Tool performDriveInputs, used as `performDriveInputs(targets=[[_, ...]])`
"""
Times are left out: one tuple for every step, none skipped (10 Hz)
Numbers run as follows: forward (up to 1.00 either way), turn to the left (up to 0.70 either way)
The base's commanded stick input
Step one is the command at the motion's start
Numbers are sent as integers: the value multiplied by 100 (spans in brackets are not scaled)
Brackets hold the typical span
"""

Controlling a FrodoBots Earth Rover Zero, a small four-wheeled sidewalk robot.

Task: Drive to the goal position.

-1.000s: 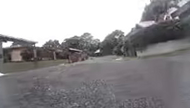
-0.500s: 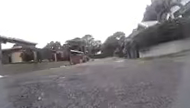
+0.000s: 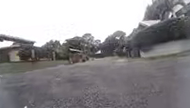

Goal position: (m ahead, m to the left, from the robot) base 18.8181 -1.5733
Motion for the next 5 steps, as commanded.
performDriveInputs(targets=[[70,-35],[70,-35],[70,-35],[70,-35],[70,-35]])
